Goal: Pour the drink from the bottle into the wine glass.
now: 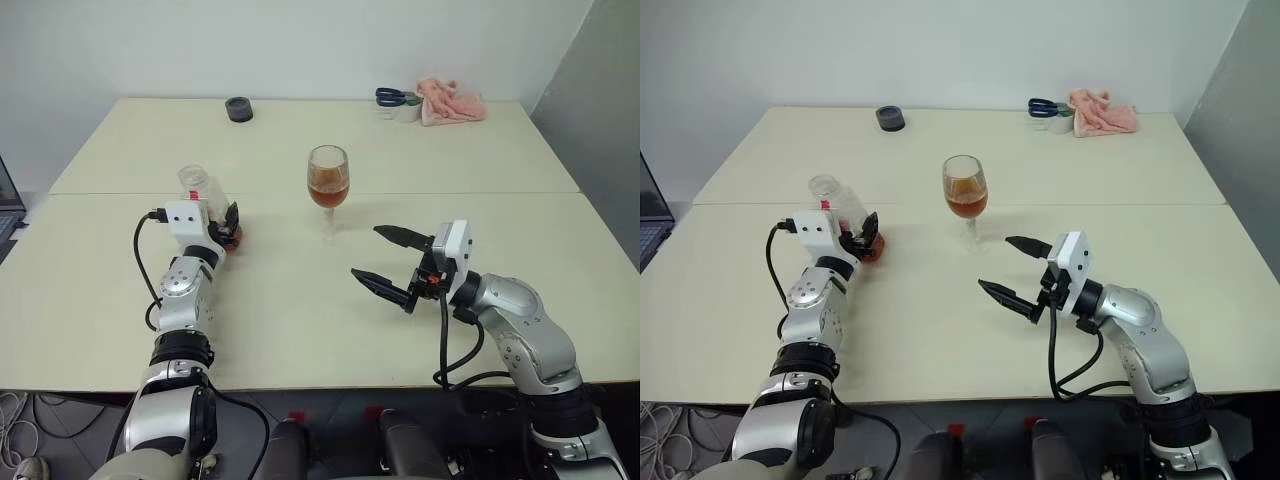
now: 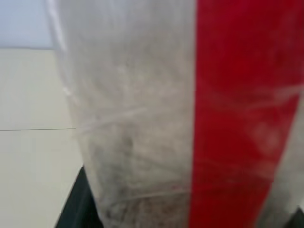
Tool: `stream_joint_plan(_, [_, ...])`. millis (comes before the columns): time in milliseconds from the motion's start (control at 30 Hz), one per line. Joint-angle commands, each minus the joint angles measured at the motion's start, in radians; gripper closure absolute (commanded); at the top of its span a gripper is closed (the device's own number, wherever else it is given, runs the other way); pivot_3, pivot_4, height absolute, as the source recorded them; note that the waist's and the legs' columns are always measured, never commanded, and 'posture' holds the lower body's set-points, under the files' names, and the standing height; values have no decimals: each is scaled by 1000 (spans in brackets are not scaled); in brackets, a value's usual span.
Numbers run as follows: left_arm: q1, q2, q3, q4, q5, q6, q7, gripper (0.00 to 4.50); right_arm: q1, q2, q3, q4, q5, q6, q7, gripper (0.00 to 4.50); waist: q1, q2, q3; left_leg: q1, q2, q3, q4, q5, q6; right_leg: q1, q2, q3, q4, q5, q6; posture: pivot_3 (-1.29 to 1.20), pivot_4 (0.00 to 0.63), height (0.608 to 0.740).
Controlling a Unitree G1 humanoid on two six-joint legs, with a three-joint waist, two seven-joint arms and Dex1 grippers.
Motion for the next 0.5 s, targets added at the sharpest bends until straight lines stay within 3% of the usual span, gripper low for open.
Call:
stream_joint_plan(33, [-9, 15, 12, 17, -5, -15, 6, 595, -15, 1, -6, -26, 2, -2, -12, 0, 0, 0, 0, 0, 0, 0, 0, 0, 0, 0, 0, 0, 0, 0, 0, 0, 150, 740])
stream_joint_plan(100, [2, 15, 8, 6, -3, 11, 17, 42, -9, -4, -6, -29, 2, -1, -15, 0, 0, 0, 0, 0, 0, 0, 0, 0, 0, 0, 0, 0, 0, 0, 0, 0, 150, 740])
stream_joint_plan(333, [231, -26, -21, -340, -3, 223, 87, 42, 122, -69, -30, -55, -46, 11, -58, 0, 0, 0, -1, 0, 1, -2, -1, 0, 0, 0, 0, 0, 0, 0, 0, 0, 150, 740])
stream_joint_plan(500, [480, -67, -43, -733, -18, 409, 130, 42, 245, -39, -111, -36, -141, 59, -278, 0, 2, 1, -2, 2, 2, -3, -1, 0, 0, 2, -1, 2, 0, 0, 0, 0, 150, 740])
